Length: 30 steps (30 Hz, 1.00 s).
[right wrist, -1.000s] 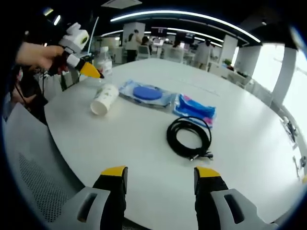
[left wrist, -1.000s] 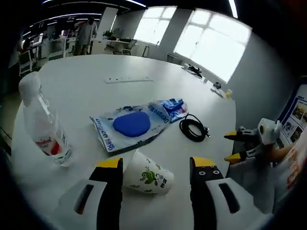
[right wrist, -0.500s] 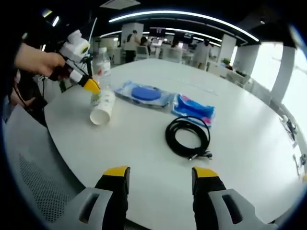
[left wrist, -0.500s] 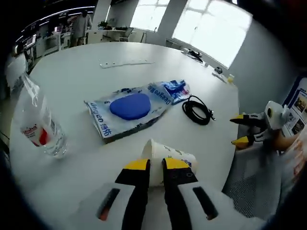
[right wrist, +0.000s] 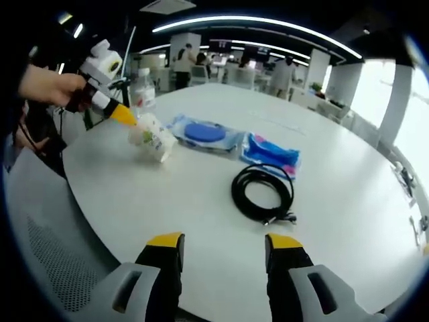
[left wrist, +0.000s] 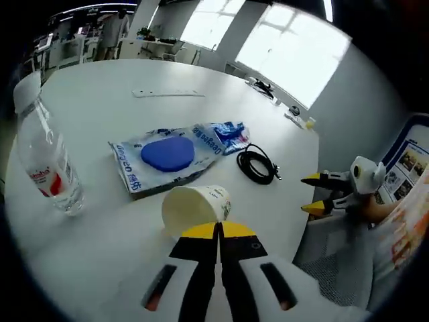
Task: Arrange the tabletop items into an orderly group along one side of the table until the central work area is clear of visible clutter.
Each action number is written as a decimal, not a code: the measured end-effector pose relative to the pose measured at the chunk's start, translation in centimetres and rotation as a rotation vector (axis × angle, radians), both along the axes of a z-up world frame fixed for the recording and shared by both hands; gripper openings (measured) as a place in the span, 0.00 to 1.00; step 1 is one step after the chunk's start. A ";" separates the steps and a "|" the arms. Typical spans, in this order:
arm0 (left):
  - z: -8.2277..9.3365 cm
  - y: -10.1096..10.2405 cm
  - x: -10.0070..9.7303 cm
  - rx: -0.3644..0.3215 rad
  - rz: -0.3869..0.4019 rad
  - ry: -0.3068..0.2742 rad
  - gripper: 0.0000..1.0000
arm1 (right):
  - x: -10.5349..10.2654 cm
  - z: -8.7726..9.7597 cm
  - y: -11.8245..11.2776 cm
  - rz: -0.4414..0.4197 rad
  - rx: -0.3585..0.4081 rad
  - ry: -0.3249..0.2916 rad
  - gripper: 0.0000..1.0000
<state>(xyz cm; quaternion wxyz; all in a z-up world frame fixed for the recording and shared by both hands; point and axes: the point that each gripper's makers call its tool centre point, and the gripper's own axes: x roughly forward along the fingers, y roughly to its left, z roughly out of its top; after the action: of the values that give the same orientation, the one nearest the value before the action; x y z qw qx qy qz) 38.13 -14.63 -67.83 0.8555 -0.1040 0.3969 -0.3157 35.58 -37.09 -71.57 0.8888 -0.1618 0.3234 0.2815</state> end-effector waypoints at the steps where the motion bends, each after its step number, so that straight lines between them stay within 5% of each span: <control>1: 0.2 0.0 0.0 -0.001 -0.004 -0.005 0.00 | 0.0 0.0 0.0 0.000 0.000 0.000 0.49; 5: 1.1 0.0 0.0 0.054 -0.051 -0.040 0.00 | 0.0 0.0 0.0 -0.001 -0.001 -0.002 0.49; 16: 4.2 -2.3 -2.3 0.319 -0.359 -0.177 0.00 | -0.1 1.4 1.6 0.070 0.068 -0.045 0.57; 23: 6.1 -4.7 -3.4 0.289 -0.391 -0.206 0.00 | -1.4 5.7 6.8 0.254 0.168 -0.106 0.67; 30: 7.6 -6.9 -4.9 0.292 -0.450 -0.225 0.00 | -1.3 8.4 12.3 0.467 0.081 -0.203 0.71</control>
<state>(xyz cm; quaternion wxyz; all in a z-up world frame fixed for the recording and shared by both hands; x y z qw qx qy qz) 33.22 -21.50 -60.23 0.8087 0.1464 0.3538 -0.4465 34.24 -24.81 -63.13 0.8335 -0.2236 0.1749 0.4740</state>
